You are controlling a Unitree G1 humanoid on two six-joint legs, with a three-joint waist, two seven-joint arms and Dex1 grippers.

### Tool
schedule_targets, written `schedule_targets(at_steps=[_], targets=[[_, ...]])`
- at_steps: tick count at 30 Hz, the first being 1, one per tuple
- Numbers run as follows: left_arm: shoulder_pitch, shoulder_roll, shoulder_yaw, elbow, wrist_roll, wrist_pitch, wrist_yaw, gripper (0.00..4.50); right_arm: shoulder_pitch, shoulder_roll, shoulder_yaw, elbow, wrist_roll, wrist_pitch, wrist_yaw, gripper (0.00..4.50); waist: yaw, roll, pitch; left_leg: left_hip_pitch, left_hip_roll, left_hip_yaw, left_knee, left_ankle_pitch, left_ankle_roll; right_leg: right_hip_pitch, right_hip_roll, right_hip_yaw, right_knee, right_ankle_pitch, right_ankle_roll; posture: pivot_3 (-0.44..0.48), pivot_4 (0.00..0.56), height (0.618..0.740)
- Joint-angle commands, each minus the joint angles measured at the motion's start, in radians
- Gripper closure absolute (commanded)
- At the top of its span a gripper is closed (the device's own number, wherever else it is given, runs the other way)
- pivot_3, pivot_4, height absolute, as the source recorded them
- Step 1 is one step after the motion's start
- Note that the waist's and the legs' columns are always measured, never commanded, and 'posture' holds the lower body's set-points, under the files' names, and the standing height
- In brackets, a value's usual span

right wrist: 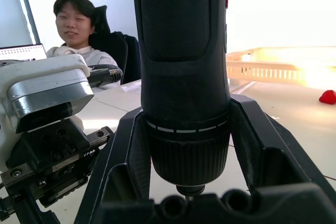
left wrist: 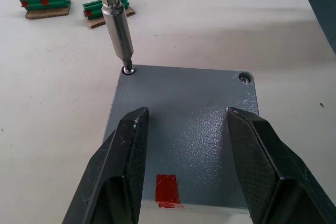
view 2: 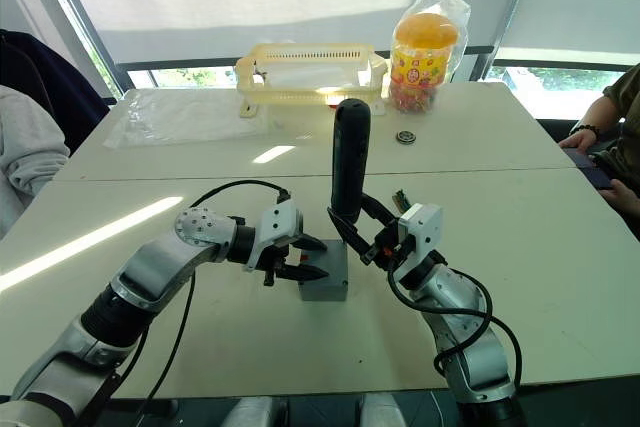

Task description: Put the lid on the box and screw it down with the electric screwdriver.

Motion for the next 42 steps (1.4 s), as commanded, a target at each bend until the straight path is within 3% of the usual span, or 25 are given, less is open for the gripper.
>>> schedule_targets(at_steps=[1, 21, 42], targets=[[0.018, 0.011, -0.014, -0.013, 0.009, 0.014, 0.000, 2.15, 0.053, -0.007, 0.042, 0.069, -0.013, 0.060, 0.014, 2.75, 0.000, -0.001, -0.001, 0.000, 0.000, 0.000, 0.000, 0.000, 0.000, 0.000, 0.000, 0.000, 0.000, 0.000, 0.000, 0.000, 0.150, 0.740], [0.030, 0.019, -0.011, -0.014, 0.020, 0.007, 0.007, 2.15, 0.007, -0.046, 0.066, 0.107, -0.046, 0.168, -0.010, 2.75, 0.001, -0.005, -0.016, 0.004, 0.001, 0.000, -0.007, 0.000, 0.000, 0.001, 0.000, 0.000, -0.003, -0.004, -0.005, 0.000, 0.150, 0.740], [0.036, 0.003, -0.023, 0.006, 0.014, 0.016, 0.012, 2.15, 0.001, -0.051, 0.049, 0.096, -0.040, 0.148, -0.008, 2.75, 0.002, -0.005, -0.016, 0.009, 0.002, -0.003, -0.013, 0.000, 0.000, 0.009, -0.001, -0.001, -0.016, -0.004, -0.006, 0.000, 0.150, 0.740]])
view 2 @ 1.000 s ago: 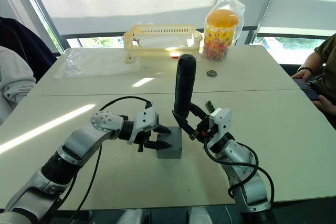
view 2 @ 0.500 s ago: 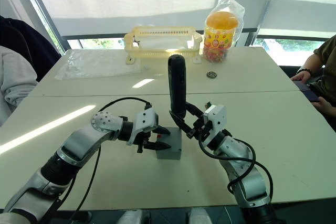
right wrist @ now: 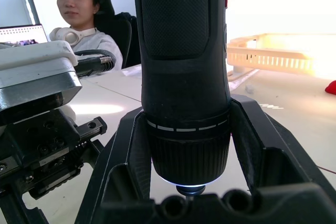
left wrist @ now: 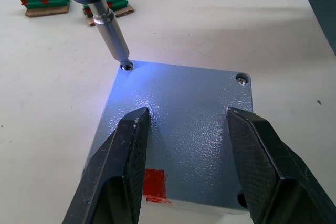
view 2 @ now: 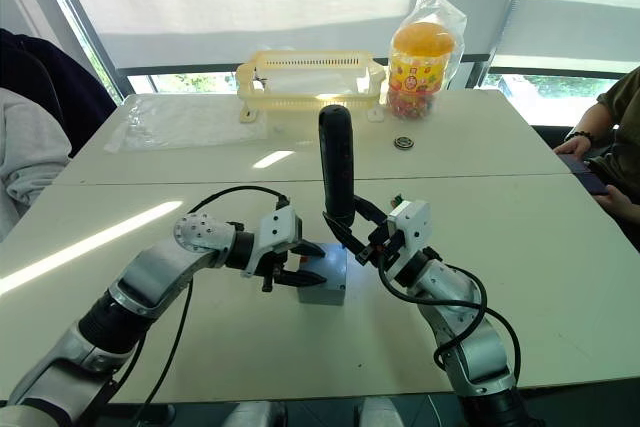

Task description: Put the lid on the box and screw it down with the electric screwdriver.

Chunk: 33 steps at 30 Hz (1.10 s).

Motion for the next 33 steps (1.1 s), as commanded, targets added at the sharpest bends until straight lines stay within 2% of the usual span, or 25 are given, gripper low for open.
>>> schedule_targets(at_steps=[1, 19, 23, 27, 30, 33], targets=[[0.014, -0.005, -0.019, 0.024, 0.011, 0.021, 0.007, 2.15, 0.040, -0.016, 0.020, 0.083, -0.020, 0.071, 0.006, 2.75, 0.000, 0.000, 0.000, 0.000, 0.000, 0.000, 0.000, 0.000, 0.000, 0.000, 0.000, 0.000, 0.000, 0.000, 0.000, 0.000, 0.150, 0.740], [0.031, 0.020, -0.055, 0.041, 0.045, 0.036, 0.012, 2.15, 0.009, -0.023, -0.036, -0.013, 0.027, 0.106, -0.016, 2.75, 0.001, 0.000, 0.000, -0.001, 0.002, 0.000, -0.001, 0.000, 0.000, 0.000, -0.002, 0.000, -0.002, 0.000, 0.000, 0.000, 0.150, 0.740], [0.032, 0.025, -0.056, 0.051, 0.050, 0.025, 0.009, 2.15, -0.125, -0.076, -0.174, -0.207, 0.226, 0.298, -0.085, 2.75, 0.002, 0.005, 0.005, -0.006, 0.002, 0.000, -0.001, 0.000, 0.000, -0.005, -0.003, 0.000, -0.002, 0.000, -0.001, 0.000, 0.150, 0.740], [0.034, 0.032, -0.057, 0.056, 0.060, 0.008, 0.009, 2.15, -0.295, -0.183, -0.330, -0.278, 0.520, 0.487, -0.141, 2.75, 0.004, 0.008, 0.009, -0.011, 0.000, 0.001, 0.000, 0.000, 0.000, -0.011, -0.005, 0.001, -0.001, 0.001, -0.001, 0.000, 0.150, 0.740], [0.030, 0.045, -0.049, 0.025, 0.058, 0.006, 0.009, 2.15, -0.378, -0.256, -0.426, -0.229, 0.710, 0.603, -0.196, 2.75, 0.003, 0.008, 0.010, -0.012, 0.000, 0.001, -0.002, 0.000, 0.000, -0.011, -0.005, 0.000, -0.001, 0.001, 0.000, 0.000, 0.150, 0.740], [0.022, 0.046, 0.008, -0.030, 0.009, 0.021, 0.012, 2.15, -0.418, -0.367, -0.519, -0.101, 0.916, 0.774, -0.334, 2.75, 0.002, 0.006, 0.011, -0.012, 0.000, 0.000, -0.004, 0.000, 0.000, -0.012, -0.005, -0.001, -0.002, 0.000, 0.000, 0.000, 0.150, 0.740]])
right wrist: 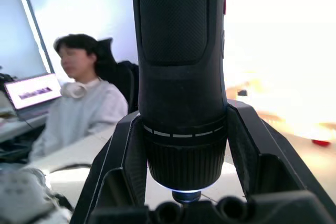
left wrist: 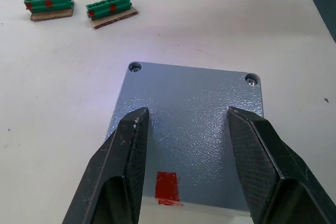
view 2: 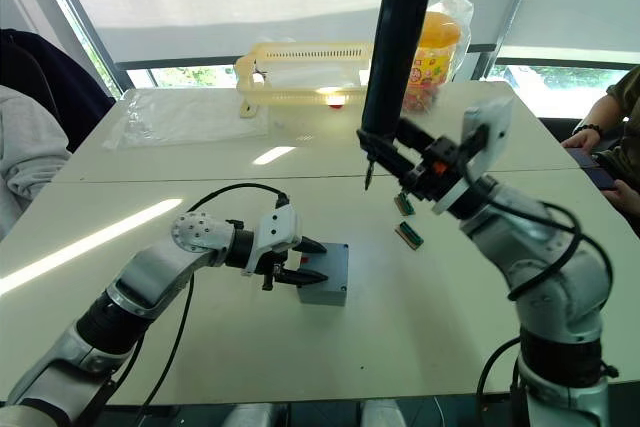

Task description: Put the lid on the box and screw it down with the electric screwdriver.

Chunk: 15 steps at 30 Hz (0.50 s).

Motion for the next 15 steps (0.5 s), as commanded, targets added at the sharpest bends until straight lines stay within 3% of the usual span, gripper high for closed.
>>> schedule_targets(at_steps=[1, 5, 7, 12, 15], targets=[[0.016, 0.027, 0.032, -0.021, -0.014, 0.057, 0.007, 2.15, -0.032, -0.133, -0.098, 0.111, 0.186, 0.185, -0.141, 2.75, 0.000, -0.001, 0.002, 0.000, 0.000, 0.000, 0.000, 0.000, 0.000, 0.000, 0.000, 0.000, 0.000, 0.000, 0.000, 0.000, 0.150, 0.740], [-0.024, 0.020, 0.173, -0.098, -0.150, 0.161, 0.013, 2.15, -0.043, -0.395, -0.070, 0.298, 0.227, 0.438, -0.066, 2.75, 0.001, 0.006, 0.014, -0.013, -0.001, 0.001, 0.006, 0.000, 0.001, -0.010, -0.002, 0.000, 0.000, 0.000, -0.001, 0.000, 0.150, 0.740], [-0.039, 0.045, 0.229, -0.129, -0.200, 0.202, 0.004, 2.15, -0.011, -0.491, -0.037, 0.358, 0.160, 0.474, 0.026, 2.75, 0.000, 0.005, 0.021, -0.015, -0.002, 0.002, 0.006, 0.001, 0.001, -0.013, -0.002, 0.001, 0.000, 0.001, 0.000, 0.000, 0.150, 0.740], [0.014, 0.184, 0.291, -0.149, -0.242, 0.210, -0.061, 2.15, 0.104, -0.634, 0.025, 0.387, 0.059, 0.483, 0.288, 2.75, -0.007, 0.006, 0.023, -0.019, -0.002, 0.005, 0.003, -0.002, 0.006, -0.019, 0.004, 0.000, 0.001, 0.003, 0.009, 0.000, 0.150, 0.740], [0.062, 0.243, 0.286, -0.136, -0.227, 0.160, -0.097, 2.15, 0.122, -0.707, 0.127, 0.430, -0.009, 0.554, 0.351, 2.75, -0.007, 0.010, 0.026, -0.019, -0.001, 0.004, 0.001, -0.003, 0.007, -0.021, 0.007, 0.000, 0.003, 0.001, 0.009, 0.000, 0.150, 0.740]])
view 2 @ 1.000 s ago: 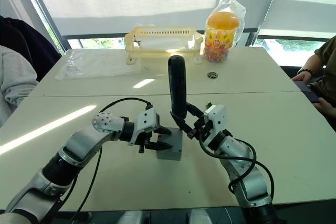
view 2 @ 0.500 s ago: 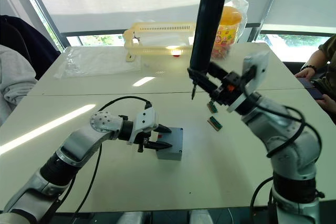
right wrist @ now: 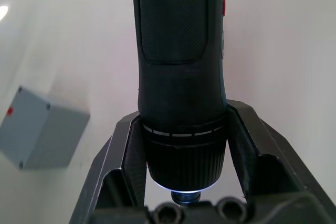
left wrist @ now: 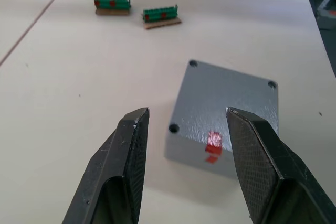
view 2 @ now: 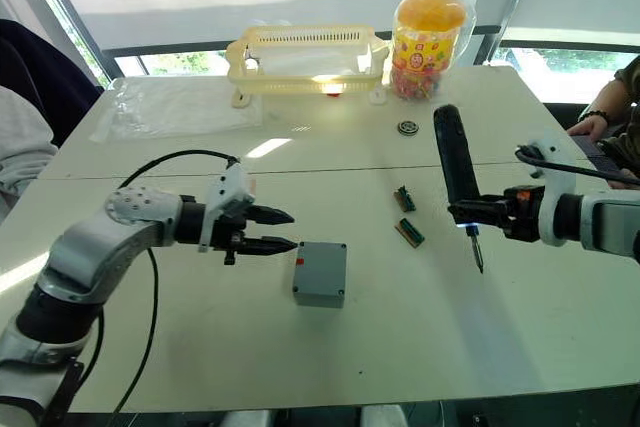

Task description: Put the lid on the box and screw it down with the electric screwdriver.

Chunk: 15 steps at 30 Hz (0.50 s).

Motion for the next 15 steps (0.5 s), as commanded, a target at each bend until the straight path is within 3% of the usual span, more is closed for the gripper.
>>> schedule_targets(at_steps=[1, 9, 14, 15], targets=[[0.035, 0.043, 0.007, -0.010, 0.006, -0.065, -0.040, 2.15, -0.022, -0.073, 0.073, 0.039, -0.068, 0.058, 0.088, 2.75, 0.004, 0.000, 0.001, 0.000, 0.000, 0.000, 0.000, 0.000, 0.000, 0.000, 0.000, 0.000, 0.000, 0.000, 0.000, 0.000, 0.150, 0.740], [0.083, -0.020, -0.072, -0.006, 0.081, -0.131, 0.045, 2.15, -0.227, 0.066, 0.265, 0.310, -0.257, 0.201, 0.058, 2.75, 0.005, -0.001, 0.003, 0.000, -0.001, 0.003, 0.006, 0.003, -0.006, 0.003, -0.003, 0.002, -0.002, 0.001, -0.007, 0.000, 0.150, 0.740], [0.122, -0.046, -0.077, -0.036, 0.078, -0.108, 0.095, 2.15, -0.298, 0.133, 0.321, 0.397, -0.365, 0.193, 0.060, 2.75, 0.003, -0.001, 0.003, 0.000, -0.001, 0.003, 0.007, 0.004, -0.007, 0.002, -0.001, 0.002, 0.000, 0.004, -0.001, 0.000, 0.150, 0.740], [0.132, -0.049, -0.077, -0.038, 0.079, -0.107, 0.105, 2.15, -0.306, 0.147, 0.332, 0.405, -0.388, 0.177, 0.060, 2.25, 0.002, -0.001, 0.002, 0.001, -0.001, 0.003, 0.006, 0.004, -0.007, 0.002, -0.001, 0.002, 0.000, 0.005, -0.001, 0.000, 0.150, 0.740]])
